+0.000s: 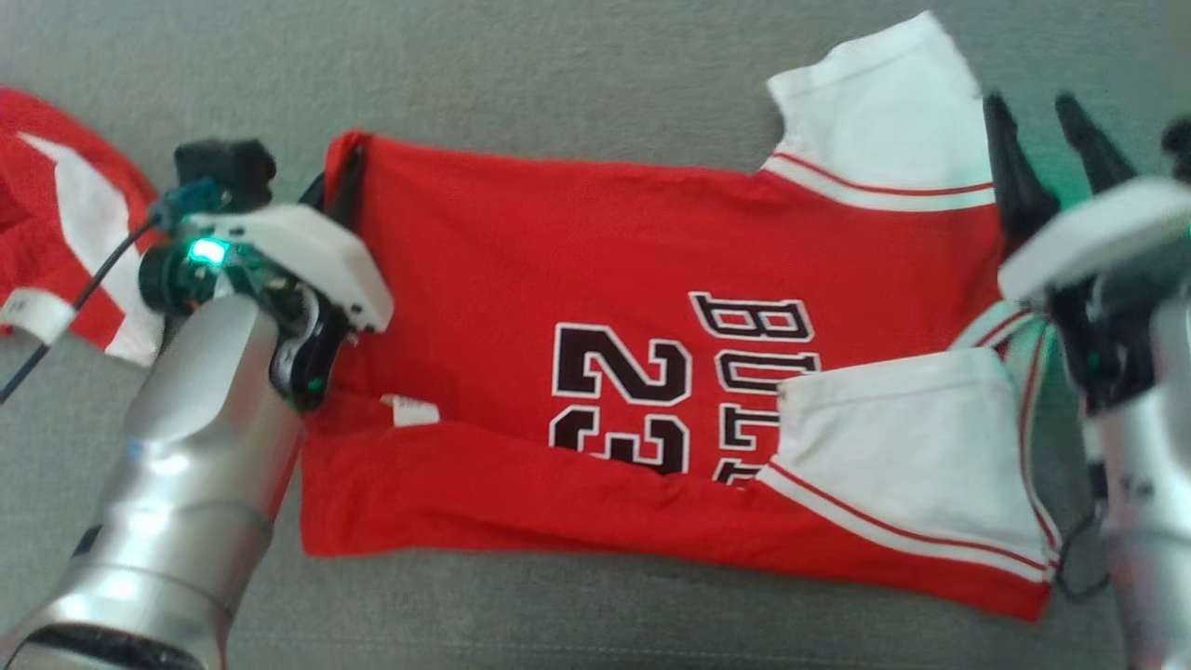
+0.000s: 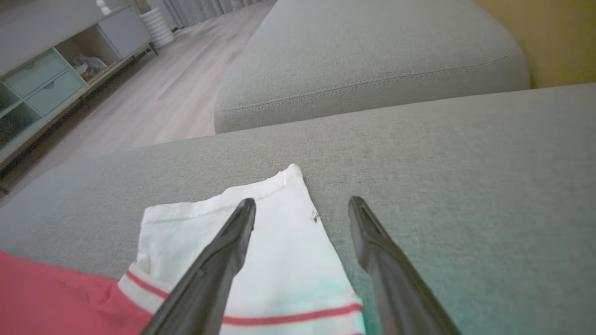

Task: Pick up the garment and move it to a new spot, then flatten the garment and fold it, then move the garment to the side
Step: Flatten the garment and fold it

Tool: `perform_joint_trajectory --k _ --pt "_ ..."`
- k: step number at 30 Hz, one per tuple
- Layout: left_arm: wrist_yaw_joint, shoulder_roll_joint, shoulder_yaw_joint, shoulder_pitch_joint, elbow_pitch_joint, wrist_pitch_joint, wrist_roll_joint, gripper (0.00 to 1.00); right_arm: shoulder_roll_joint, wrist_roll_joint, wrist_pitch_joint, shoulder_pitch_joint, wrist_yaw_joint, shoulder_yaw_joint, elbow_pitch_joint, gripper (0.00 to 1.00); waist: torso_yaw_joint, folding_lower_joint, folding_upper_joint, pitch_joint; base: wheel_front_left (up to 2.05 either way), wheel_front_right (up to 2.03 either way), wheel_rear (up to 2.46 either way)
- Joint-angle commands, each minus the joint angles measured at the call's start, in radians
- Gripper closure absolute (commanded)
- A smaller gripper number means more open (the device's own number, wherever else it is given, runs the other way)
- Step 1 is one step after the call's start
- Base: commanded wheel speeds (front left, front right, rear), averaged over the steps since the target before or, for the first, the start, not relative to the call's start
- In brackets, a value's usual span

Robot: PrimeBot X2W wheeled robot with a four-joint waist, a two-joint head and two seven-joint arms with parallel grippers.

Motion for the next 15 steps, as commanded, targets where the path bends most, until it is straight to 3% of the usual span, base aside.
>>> perform_joint_trajectory --k 1,14,15 --pt "0.004 0.035 0.029 -0.050 -0.018 -0.010 0.008 1.00 -0.012 0.006 0.003 -0.031 -0.001 0.026 -0.021 0.00 0.022 0.0001 0.0000 0.025 0.00 0.00 0.00" --pt "-0.020 -0.025 0.006 -0.119 0.029 -0.050 -0.001 1.00 -0.090 0.031 0.227 -0.384 -0.001 0.196 0.377 0.00 0.077 0.0001 0.0000 0.097 0.00 0.00 0.00" --pt "-0.022 -0.026 0.005 -0.118 0.033 -0.051 -0.003 1.00 -0.092 0.034 0.250 -0.396 -0.001 0.207 0.392 0.60 0.077 0.0001 0.0000 0.095 0.00 0.00 0.00"
